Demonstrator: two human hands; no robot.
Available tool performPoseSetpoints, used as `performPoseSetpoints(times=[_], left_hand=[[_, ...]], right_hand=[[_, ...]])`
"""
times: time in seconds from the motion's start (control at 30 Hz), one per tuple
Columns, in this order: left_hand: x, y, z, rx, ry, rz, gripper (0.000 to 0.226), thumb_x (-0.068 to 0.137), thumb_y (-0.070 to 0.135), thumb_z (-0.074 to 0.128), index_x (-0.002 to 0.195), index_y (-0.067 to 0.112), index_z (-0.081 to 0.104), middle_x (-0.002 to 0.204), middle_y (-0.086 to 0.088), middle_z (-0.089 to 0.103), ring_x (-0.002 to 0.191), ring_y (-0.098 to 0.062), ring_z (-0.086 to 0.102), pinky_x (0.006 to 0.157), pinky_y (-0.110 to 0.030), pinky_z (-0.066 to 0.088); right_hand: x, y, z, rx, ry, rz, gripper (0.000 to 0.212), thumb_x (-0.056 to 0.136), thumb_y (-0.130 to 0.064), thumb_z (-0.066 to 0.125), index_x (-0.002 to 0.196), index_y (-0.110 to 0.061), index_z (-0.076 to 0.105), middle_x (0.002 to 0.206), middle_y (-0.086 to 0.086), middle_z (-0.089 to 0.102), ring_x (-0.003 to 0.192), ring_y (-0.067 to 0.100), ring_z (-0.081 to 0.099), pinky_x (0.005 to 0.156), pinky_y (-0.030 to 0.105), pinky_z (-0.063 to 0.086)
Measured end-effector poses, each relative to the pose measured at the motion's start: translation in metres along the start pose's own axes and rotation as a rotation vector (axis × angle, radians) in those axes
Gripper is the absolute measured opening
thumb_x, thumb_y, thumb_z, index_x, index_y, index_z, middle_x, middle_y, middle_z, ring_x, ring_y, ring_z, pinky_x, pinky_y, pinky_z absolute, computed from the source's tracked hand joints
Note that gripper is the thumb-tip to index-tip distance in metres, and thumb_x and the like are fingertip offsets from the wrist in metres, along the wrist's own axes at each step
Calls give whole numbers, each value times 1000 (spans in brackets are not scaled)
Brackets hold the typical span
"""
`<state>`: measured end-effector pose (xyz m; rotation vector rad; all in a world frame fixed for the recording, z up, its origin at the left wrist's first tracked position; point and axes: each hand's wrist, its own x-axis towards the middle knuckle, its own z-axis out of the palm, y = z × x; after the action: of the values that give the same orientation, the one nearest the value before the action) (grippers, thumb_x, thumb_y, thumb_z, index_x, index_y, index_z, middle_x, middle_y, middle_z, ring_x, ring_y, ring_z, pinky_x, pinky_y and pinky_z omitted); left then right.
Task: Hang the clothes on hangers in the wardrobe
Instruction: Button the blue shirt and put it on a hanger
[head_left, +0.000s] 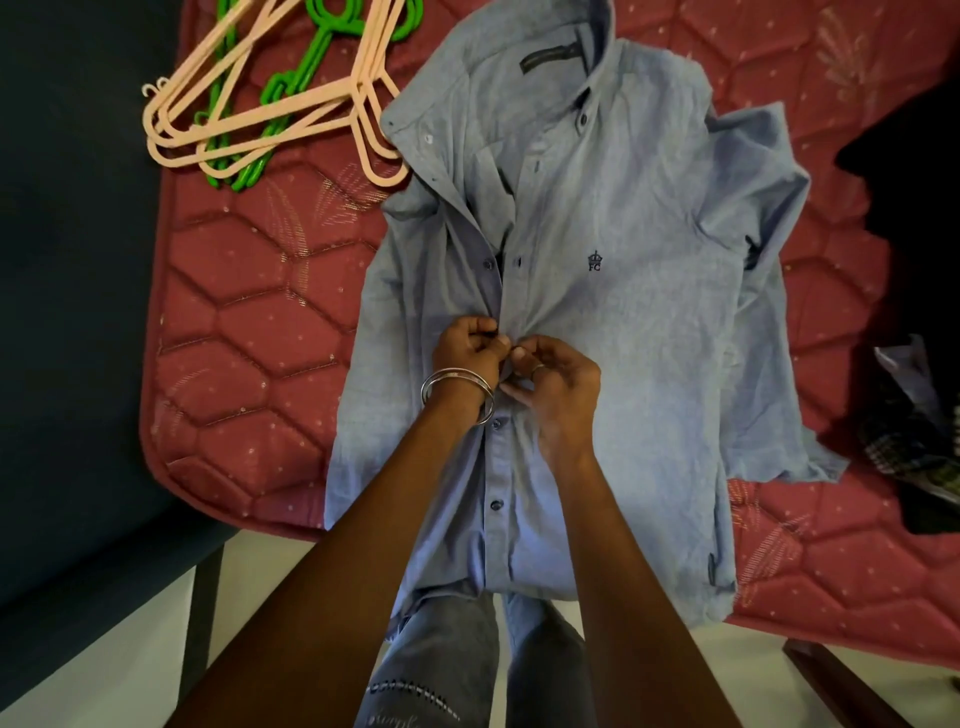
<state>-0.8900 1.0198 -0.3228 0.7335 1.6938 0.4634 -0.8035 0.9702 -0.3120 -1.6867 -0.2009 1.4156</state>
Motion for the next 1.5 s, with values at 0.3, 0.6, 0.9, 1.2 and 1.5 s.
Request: performPoseSetpoints(times=[0.3, 0.6, 0.9, 1.2, 1.5], left_hand=[[-7, -4, -5, 294, 2, 385, 24, 87, -3, 57, 110, 2, 54, 80, -12, 63, 72, -18, 59, 66, -16, 47], [16, 37, -15, 198, 347, 514, 12, 85, 11, 63, 91, 1, 68, 83, -14, 71, 77, -18, 63, 70, -22, 47], [58, 61, -1, 465, 188, 285, 13, 79, 11, 72, 88, 2, 74, 87, -14, 73, 83, -26, 68, 78, -29, 52], [49, 57, 12, 399, 140, 329, 20, 86, 17, 67, 85, -3, 70, 76, -12, 67, 69, -21, 59, 60, -23, 39], [46, 62, 0, 300, 8, 313, 13, 86, 9, 65, 81, 0, 72, 77, -17, 71, 74, -31, 68, 74, -45, 56]], right_hand=[[9, -21, -2, 25, -134, 295, 29, 92, 11, 38, 74, -1, 58, 67, 12, 63, 70, 24, 65, 81, 48, 57], [37, -47, 15, -671, 175, -483, 14, 87, -10, 67, 96, 0, 64, 86, 15, 67, 80, 24, 62, 74, 31, 48], [85, -56, 27, -981, 147, -499, 7, 81, 0, 61, 81, 4, 67, 79, 20, 68, 77, 35, 65, 69, 35, 46], [60, -58, 25, -639, 162, -585, 11, 85, -6, 67, 77, -2, 73, 65, 13, 68, 59, 20, 62, 60, 30, 52], [61, -57, 31, -827, 134, -815, 18, 79, 2, 60, 89, 1, 75, 77, 19, 70, 67, 34, 66, 64, 39, 57]])
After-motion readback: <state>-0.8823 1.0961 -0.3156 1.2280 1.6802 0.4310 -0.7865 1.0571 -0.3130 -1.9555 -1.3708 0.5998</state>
